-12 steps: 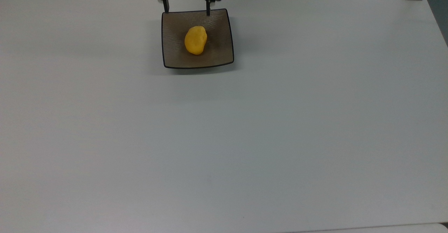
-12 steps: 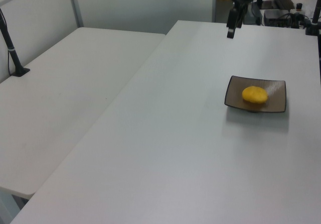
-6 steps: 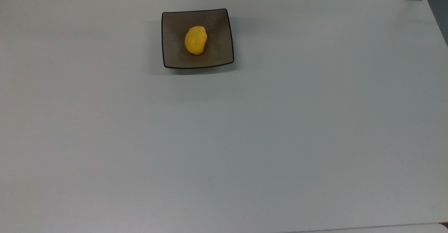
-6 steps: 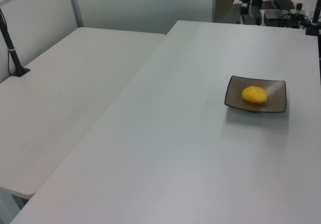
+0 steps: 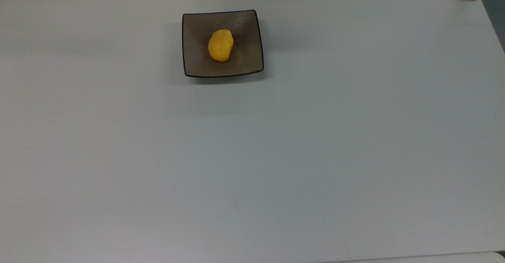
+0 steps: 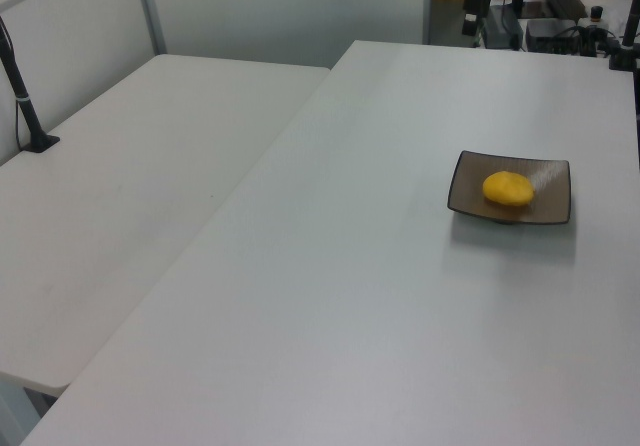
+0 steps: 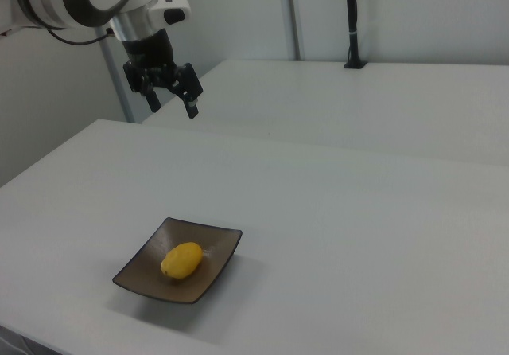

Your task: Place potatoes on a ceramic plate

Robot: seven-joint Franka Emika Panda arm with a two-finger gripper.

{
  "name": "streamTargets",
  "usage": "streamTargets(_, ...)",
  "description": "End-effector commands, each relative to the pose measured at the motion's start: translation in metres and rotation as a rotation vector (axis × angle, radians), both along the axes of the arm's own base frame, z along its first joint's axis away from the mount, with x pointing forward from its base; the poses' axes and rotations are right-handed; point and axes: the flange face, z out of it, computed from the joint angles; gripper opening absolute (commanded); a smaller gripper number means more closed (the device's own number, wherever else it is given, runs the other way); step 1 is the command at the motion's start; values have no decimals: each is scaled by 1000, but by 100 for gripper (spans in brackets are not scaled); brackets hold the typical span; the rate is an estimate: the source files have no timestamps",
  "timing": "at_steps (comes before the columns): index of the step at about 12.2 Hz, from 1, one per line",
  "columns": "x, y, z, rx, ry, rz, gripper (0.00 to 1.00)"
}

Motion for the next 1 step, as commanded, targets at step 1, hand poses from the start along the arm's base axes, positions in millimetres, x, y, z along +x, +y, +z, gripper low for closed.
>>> streamTargets(1,-3,1,-1,14,-11,27,100)
